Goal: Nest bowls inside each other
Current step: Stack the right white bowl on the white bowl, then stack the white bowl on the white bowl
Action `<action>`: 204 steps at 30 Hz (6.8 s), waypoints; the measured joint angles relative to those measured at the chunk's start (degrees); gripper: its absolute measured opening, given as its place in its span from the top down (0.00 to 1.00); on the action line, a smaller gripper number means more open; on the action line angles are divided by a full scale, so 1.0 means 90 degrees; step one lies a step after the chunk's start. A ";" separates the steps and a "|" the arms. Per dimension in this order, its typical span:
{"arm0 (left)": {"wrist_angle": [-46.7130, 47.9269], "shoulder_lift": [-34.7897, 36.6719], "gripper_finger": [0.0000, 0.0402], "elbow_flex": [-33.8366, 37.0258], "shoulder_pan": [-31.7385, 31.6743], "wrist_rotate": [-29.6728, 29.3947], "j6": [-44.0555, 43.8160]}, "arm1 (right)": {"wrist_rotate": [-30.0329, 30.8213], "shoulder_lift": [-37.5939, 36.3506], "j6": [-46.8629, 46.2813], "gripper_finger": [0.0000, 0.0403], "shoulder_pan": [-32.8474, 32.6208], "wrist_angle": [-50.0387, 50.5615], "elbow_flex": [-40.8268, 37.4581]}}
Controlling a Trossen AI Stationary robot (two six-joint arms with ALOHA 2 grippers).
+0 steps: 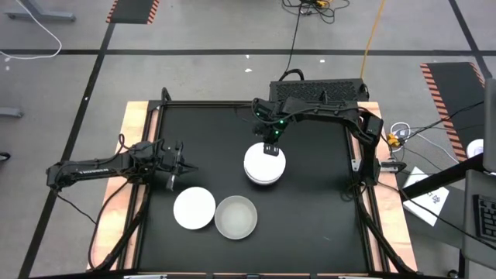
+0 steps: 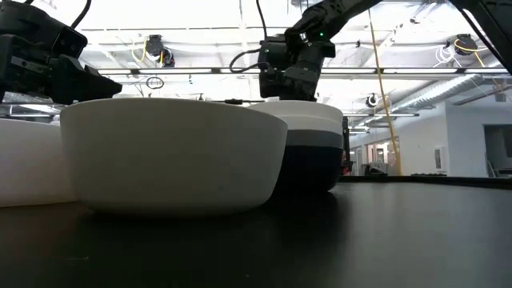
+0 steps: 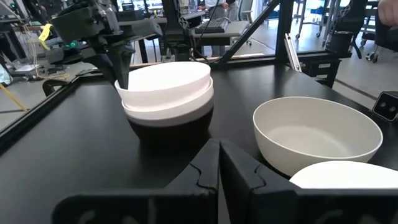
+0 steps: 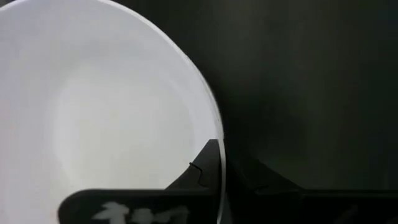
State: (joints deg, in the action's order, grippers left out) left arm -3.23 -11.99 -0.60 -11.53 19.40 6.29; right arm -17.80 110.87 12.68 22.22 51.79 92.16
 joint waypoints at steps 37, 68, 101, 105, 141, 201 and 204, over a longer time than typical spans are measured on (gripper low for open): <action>0.0000 0.0000 0.96 0.0000 0.0000 0.0001 -0.0064 | 0.0015 -0.0002 -0.0215 0.99 -0.0079 -0.0003 -0.0005; 0.0000 -0.0001 0.96 0.0000 -0.0002 0.0002 -0.0064 | 0.0452 -0.0038 -0.0291 0.99 -0.0257 -0.0278 -0.0403; 0.0003 -0.0239 0.96 0.0000 -0.0002 0.0002 -0.0059 | 0.0158 0.0019 -0.0340 0.89 -0.0274 -0.0225 -0.0437; 0.0003 -0.0381 0.96 0.0000 -0.0002 0.0001 -0.0039 | 0.0165 0.0019 -0.0405 0.84 -0.0274 -0.0347 -0.0437; -0.0362 -0.0406 0.96 0.0005 0.0000 -0.0165 0.0000 | 0.0117 -0.3773 -0.0830 0.87 -0.0841 -0.3341 -0.3182; -0.0327 -0.0403 0.96 -0.0002 0.0000 -0.0165 -0.0066 | 0.0469 -0.8025 -0.1692 1.00 -0.1314 -0.8877 -0.9236; -0.0327 -0.0403 0.96 -0.0002 0.0000 -0.0165 -0.0064 | 0.0462 -0.8172 -0.1692 1.00 -0.1314 -0.8960 -0.9442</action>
State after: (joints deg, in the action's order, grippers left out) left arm -6.17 -15.62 -0.62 -11.53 17.91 5.71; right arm -13.64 37.32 -2.55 10.39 -28.85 7.18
